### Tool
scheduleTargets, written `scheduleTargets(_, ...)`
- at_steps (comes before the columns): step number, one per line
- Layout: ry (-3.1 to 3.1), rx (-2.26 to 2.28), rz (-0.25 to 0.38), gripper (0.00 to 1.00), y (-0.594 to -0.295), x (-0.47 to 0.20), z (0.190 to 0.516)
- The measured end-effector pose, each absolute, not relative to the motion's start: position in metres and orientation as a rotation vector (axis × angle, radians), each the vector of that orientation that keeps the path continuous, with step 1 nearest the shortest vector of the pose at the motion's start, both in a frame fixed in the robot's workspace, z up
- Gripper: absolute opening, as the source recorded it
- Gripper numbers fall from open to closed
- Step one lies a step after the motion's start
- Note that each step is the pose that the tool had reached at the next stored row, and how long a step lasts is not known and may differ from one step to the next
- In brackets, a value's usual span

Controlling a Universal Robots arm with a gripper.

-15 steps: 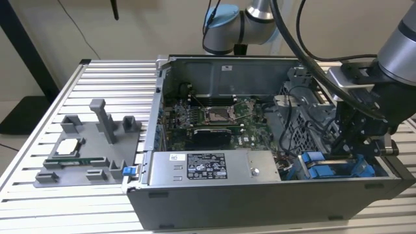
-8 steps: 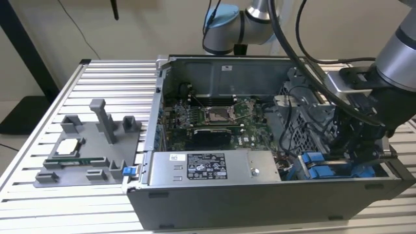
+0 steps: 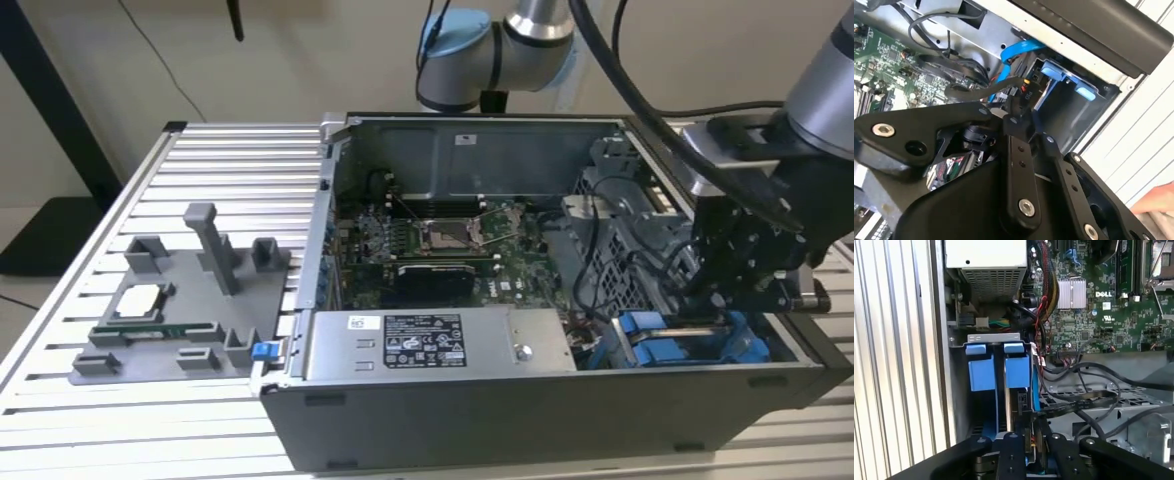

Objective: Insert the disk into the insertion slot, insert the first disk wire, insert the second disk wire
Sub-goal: 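Insert the second disk wire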

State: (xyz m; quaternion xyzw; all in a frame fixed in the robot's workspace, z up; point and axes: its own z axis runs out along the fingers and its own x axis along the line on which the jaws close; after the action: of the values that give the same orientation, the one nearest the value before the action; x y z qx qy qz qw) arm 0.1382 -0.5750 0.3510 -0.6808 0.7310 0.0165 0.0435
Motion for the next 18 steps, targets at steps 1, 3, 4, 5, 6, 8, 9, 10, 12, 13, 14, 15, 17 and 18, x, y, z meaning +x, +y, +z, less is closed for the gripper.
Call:
scheduleTargets(1, 2.236, -2.081, 0.051, 1.0, -0.575, 0.138, 0.354)
scheduleTargets(3, 2.237, -2.08, 0.052, 1.0, -0.575, 0.138, 0.359)
scheduleTargets(4, 2.238, -2.08, 0.052, 1.0, -0.575, 0.138, 0.362)
scheduleTargets(5, 2.239, -2.08, 0.052, 1.0, -0.575, 0.138, 0.364)
scheduleTargets(6, 2.24, -2.079, 0.053, 1.0, -0.575, 0.138, 0.366)
scheduleTargets(8, 2.241, -2.079, 0.055, 1.0, -0.575, 0.138, 0.371)
scheduleTargets(9, 2.242, -2.08, 0.056, 1.0, -0.575, 0.138, 0.374)
scheduleTargets(10, 2.243, -2.08, 0.057, 1.0, -0.575, 0.138, 0.377)
scheduleTargets(12, 2.244, -2.08, 0.059, 1.0, -0.575, 0.138, 0.382)
scheduleTargets(13, 2.245, -2.081, 0.06, 1.0, -0.575, 0.138, 0.384)
scheduleTargets(14, 2.245, -2.081, 0.06, 1.0, -0.575, 0.138, 0.386)
scheduleTargets(15, 2.245, -2.081, 0.061, 1.0, -0.575, 0.138, 0.386)
scheduleTargets(17, 2.245, -2.081, 0.061, 1.0, -0.575, 0.138, 0.386)
scheduleTargets(18, 2.246, -2.081, 0.061, 1.0, -0.575, 0.138, 0.386)
